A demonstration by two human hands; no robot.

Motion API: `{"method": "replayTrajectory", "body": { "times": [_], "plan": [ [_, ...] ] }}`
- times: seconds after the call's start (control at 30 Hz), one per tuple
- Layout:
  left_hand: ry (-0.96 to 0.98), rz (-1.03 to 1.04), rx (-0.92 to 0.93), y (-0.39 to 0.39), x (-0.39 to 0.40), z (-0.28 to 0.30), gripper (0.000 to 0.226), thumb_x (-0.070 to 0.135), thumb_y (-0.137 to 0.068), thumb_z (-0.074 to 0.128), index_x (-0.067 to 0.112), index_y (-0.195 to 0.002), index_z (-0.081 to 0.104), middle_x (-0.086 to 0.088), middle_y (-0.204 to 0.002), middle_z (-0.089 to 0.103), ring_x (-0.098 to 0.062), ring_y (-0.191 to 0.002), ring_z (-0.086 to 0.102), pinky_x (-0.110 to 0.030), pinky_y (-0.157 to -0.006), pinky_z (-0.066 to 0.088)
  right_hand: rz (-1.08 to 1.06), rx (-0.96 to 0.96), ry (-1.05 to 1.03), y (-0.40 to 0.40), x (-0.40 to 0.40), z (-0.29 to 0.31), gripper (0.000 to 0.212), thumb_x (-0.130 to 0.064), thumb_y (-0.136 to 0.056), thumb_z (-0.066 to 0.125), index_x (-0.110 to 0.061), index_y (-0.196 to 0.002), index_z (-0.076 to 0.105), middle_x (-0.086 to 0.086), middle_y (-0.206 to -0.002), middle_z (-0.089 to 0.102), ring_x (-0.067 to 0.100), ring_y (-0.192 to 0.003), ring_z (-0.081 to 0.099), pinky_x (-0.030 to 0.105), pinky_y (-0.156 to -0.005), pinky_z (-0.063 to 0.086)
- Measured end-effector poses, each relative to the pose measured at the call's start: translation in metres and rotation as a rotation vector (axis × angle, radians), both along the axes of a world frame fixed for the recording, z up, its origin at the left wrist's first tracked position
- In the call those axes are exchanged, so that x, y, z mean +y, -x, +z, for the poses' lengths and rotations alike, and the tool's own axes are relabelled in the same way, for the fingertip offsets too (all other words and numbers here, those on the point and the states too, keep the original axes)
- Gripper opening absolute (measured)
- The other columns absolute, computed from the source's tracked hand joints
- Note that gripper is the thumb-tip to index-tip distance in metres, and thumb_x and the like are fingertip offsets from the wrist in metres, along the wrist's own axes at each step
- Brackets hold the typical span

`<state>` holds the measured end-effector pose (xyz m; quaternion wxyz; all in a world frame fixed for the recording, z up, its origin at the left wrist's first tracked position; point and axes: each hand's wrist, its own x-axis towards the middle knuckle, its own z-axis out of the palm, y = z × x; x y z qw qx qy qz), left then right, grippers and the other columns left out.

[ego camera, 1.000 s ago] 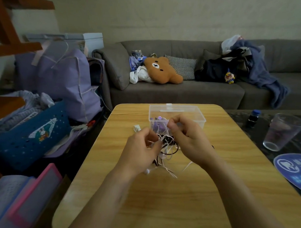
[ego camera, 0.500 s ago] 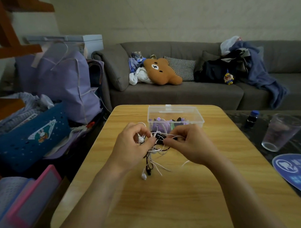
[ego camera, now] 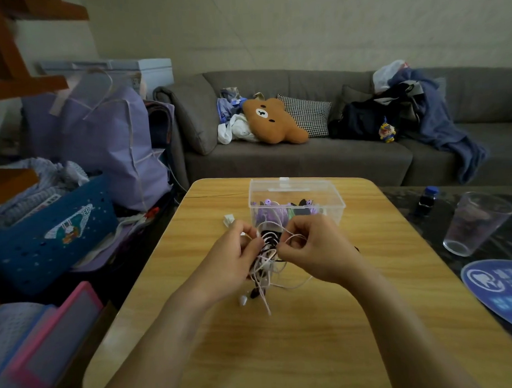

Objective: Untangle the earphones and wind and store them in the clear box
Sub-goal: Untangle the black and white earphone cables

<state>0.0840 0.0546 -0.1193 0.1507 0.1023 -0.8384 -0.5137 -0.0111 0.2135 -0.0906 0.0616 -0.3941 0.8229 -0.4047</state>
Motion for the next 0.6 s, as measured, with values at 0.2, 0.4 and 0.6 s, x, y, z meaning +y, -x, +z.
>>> {"method": "replayTrajectory", "body": {
  "times": [0.2, 0.4, 0.6],
  "plan": [
    [-0.054, 0.011, 0.026, -0.003, 0.000, 0.008, 0.017, 0.023, -0.092, 0.070, 0.019, -0.107, 0.062, -0.007, -0.083, 0.071, -0.005, -0.064, 0.061, -0.021, -0.059, 0.050, -0.023, -0.022, 0.109, 0.005, -0.003, -0.005, 0.009, -0.021, -0.089, 0.072, -0.020, -0.084, 0.064, 0.000, -0.066, 0.062, 0.003, -0.055, 0.048, 0.021, -0.054, 0.044],
    [-0.059, 0.075, 0.069, -0.005, 0.000, 0.007, 0.025, 0.030, -0.079, 0.082, 0.019, -0.099, 0.072, -0.004, -0.083, 0.074, -0.007, -0.070, 0.068, -0.019, -0.062, 0.054, 0.069, 0.028, 0.102, 0.001, -0.003, -0.003, 0.025, -0.045, -0.082, 0.075, -0.032, -0.103, 0.068, -0.011, -0.071, 0.063, 0.001, -0.060, 0.057, 0.016, -0.056, 0.046],
    [-0.218, 0.065, 0.095, -0.006, -0.002, 0.016, 0.018, 0.018, -0.078, 0.080, 0.013, -0.095, 0.077, -0.002, -0.081, 0.077, -0.010, -0.072, 0.072, -0.017, -0.064, 0.053, -0.050, -0.152, 0.248, 0.006, -0.007, -0.008, 0.010, -0.028, -0.092, 0.068, -0.022, -0.085, 0.070, -0.004, -0.075, 0.071, 0.004, -0.067, 0.065, 0.018, -0.062, 0.052]
  ]
}}
